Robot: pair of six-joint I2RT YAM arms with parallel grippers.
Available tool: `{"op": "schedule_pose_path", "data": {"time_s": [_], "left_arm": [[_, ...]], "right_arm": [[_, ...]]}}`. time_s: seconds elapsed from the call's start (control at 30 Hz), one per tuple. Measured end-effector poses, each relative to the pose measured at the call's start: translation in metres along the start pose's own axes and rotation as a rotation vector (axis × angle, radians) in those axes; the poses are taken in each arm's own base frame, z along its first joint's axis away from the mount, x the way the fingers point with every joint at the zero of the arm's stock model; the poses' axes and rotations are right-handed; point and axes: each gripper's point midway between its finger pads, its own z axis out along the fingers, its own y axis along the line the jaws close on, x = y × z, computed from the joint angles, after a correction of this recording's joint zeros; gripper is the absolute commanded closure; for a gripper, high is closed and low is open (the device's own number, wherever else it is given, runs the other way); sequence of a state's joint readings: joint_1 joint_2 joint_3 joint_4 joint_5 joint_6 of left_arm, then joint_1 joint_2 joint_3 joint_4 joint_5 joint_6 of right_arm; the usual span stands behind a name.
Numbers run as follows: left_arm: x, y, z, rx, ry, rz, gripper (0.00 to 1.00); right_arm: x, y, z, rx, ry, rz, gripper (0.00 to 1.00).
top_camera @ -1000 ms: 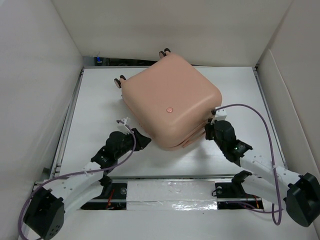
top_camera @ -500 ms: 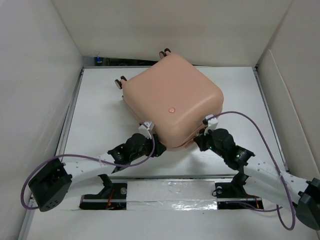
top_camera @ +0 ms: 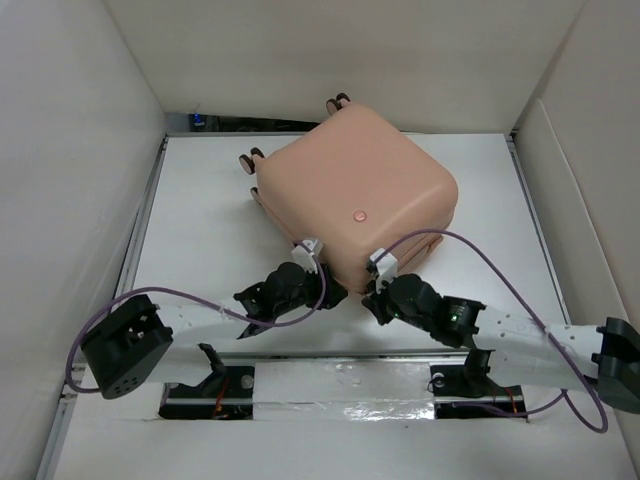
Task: Pack the luggage
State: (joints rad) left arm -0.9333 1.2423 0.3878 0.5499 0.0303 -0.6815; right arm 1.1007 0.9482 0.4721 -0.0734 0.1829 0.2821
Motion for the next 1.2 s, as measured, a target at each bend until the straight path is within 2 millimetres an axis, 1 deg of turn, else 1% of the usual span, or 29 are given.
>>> {"op": "schedule_pose_path", "data": {"time_s": [0.1, 0.23, 0.3, 0.37, 0.43, 0.47, 0.5, 0.57, 0.6, 0.67, 0.7, 0.73, 0.77, 0.8, 0.83, 0.87, 0.9, 0.93, 0.97, 1.0, 1.07, 1.1, 1.2], "left_arm": [[-0.003, -0.003, 0.010, -0.008, -0.001, -0.019, 0.67], [-0.004, -0.001, 0.021, -0.028, -0.004, -0.050, 0.68], [-0.005, 0.001, 0.025, -0.039, -0.013, -0.070, 0.68], [-0.005, 0.002, 0.027, -0.044, -0.019, -0.078, 0.67], [-0.005, 0.004, 0.027, -0.051, -0.021, -0.081, 0.64], [-0.005, 0.004, 0.027, -0.054, -0.023, -0.080, 0.59], [-0.005, 0.005, 0.027, -0.057, -0.023, -0.077, 0.44], [-0.006, 0.011, 0.021, -0.079, -0.014, -0.072, 0.31], [-0.008, 0.011, 0.016, -0.075, -0.007, -0.074, 0.24], [-0.016, 0.013, 0.003, -0.068, -0.010, -0.081, 0.20], [-0.022, 0.015, -0.003, -0.067, -0.018, -0.088, 0.15], [-0.030, 0.019, -0.011, -0.069, -0.029, -0.102, 0.13], [-0.044, 0.027, -0.018, -0.089, -0.073, -0.122, 0.11], [-0.065, 0.040, -0.024, -0.122, -0.140, -0.159, 0.09], [-0.093, 0.054, -0.030, -0.155, -0.232, -0.201, 0.07], [-0.122, 0.066, -0.037, -0.186, -0.327, -0.239, 0.06], [-0.151, 0.079, -0.046, -0.216, -0.416, -0.274, 0.06], [-0.162, 0.083, -0.049, -0.227, -0.450, -0.288, 0.05], [-0.201, 0.095, -0.059, -0.239, -0.551, -0.330, 0.05], [-0.220, 0.101, -0.062, -0.243, -0.593, -0.354, 0.04], [-0.253, 0.110, -0.059, -0.244, -0.637, -0.384, 0.03], [-0.266, 0.113, -0.052, -0.246, -0.637, -0.393, 0.03], [-0.299, 0.115, -0.024, -0.240, -0.607, -0.398, 0.02]], "right_arm": [[-0.006, 0.001, 0.010, 0.022, -0.005, 0.007, 1.00], [-0.025, 0.005, 0.027, 0.044, -0.070, 0.052, 1.00], [-0.029, 0.005, 0.035, 0.060, -0.085, 0.065, 1.00], [-0.032, 0.005, 0.039, 0.079, -0.098, 0.064, 1.00], [-0.034, 0.005, 0.040, 0.094, -0.106, 0.061, 1.00], [-0.035, 0.005, 0.039, 0.098, -0.110, 0.061, 1.00], [-0.036, 0.005, 0.037, 0.100, -0.114, 0.062, 1.00], [-0.037, 0.006, 0.029, 0.095, -0.131, 0.072, 1.00], [-0.038, 0.008, 0.022, 0.079, -0.149, 0.081, 1.00], [-0.039, 0.012, 0.006, 0.043, -0.198, 0.102, 1.00], [-0.039, 0.012, -0.003, 0.025, -0.229, 0.120, 1.00], [-0.039, 0.012, -0.011, 0.013, -0.254, 0.136, 1.00], [-0.035, 0.009, -0.017, 0.012, -0.261, 0.145, 1.00], [-0.027, 0.006, -0.021, 0.014, -0.254, 0.147, 1.00], [-0.018, 0.003, -0.023, 0.014, -0.237, 0.150, 1.00], [-0.012, 0.003, -0.026, 0.004, -0.233, 0.157, 1.00], [-0.011, 0.006, -0.030, -0.015, -0.237, 0.164, 1.00], [-0.011, 0.009, -0.035, -0.037, -0.242, 0.173, 1.00], [-0.010, 0.011, -0.038, -0.051, -0.238, 0.175, 1.00], [-0.007, 0.014, -0.040, -0.069, -0.229, 0.175, 1.00], [-0.003, 0.019, -0.044, -0.100, -0.212, 0.175, 1.00], [-0.001, 0.022, -0.046, -0.112, -0.204, 0.176, 1.00], [0.001, 0.025, -0.049, -0.133, -0.193, 0.179, 1.00]]}}
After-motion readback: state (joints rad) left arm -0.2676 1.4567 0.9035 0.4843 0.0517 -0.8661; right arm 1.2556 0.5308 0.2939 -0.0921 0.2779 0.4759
